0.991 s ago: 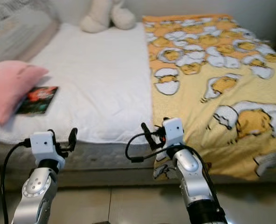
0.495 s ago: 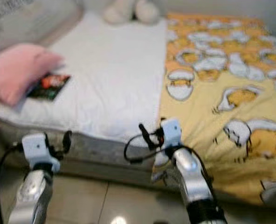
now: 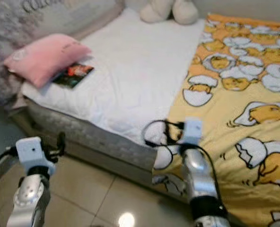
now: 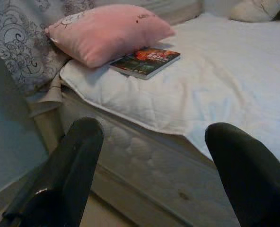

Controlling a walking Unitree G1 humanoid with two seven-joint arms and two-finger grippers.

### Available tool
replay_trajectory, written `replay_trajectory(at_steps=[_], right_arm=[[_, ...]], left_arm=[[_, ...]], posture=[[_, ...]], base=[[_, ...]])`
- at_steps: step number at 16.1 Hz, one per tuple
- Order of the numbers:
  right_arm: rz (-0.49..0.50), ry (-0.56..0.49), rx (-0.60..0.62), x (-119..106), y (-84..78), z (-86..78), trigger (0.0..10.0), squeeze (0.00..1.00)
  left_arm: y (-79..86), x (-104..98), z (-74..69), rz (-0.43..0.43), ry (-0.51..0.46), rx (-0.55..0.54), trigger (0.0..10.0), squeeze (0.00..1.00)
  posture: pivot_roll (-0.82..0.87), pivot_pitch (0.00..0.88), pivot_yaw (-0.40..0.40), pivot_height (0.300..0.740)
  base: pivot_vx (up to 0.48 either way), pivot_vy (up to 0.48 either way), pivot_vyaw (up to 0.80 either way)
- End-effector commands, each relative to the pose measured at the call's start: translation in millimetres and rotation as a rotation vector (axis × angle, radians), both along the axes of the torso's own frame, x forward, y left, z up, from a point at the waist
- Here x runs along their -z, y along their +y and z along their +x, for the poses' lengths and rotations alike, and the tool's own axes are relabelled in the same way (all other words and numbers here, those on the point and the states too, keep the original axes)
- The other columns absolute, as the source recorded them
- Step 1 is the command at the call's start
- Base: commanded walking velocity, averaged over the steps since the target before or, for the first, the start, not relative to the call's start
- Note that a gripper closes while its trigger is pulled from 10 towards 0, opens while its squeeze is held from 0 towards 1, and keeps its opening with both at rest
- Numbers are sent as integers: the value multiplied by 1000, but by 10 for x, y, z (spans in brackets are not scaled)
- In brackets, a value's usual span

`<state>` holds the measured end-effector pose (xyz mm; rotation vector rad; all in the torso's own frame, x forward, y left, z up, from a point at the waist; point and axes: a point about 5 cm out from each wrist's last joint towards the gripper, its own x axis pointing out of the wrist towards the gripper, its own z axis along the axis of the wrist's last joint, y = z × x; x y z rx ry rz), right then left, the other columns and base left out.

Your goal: Clean up the room

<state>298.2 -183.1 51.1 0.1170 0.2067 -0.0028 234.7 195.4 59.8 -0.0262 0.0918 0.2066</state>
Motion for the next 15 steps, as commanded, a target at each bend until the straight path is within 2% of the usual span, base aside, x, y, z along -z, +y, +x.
replay_trajectory(at_steps=[1, 3, 4, 9, 15], right_arm=[[12, -1, -15, -21, 67, 39, 10000, 0], [-38, -24, -83, -76, 150, 86, 10000, 0], [-45, -55, -139, -143, 209, 128, 10000, 0], [-34, -62, -197, -178, 225, 176, 10000, 0], [-20, -59, -289, -176, 332, 175, 10000, 0]], left_arm=[[8, -48, 17, 9, -16, -10, 10000, 0], [-55, -88, 61, -7, -35, 16, 10000, 0], [-30, -92, 80, -43, -39, -13, 10000, 0], [-49, -75, 79, -68, -42, -11, 10000, 0], [-98, -79, 107, -56, -38, 7, 10000, 0]], posture=[[-72, 0, 63, 740], [-75, 0, 64, 740], [-78, 0, 66, 740], [-78, 0, 57, 740], [-76, 0, 58, 740]], base=[[0, 0, 0], [240, 0, 0], [480, 0, 525], [480, 0, 491], [479, 0, 466]])
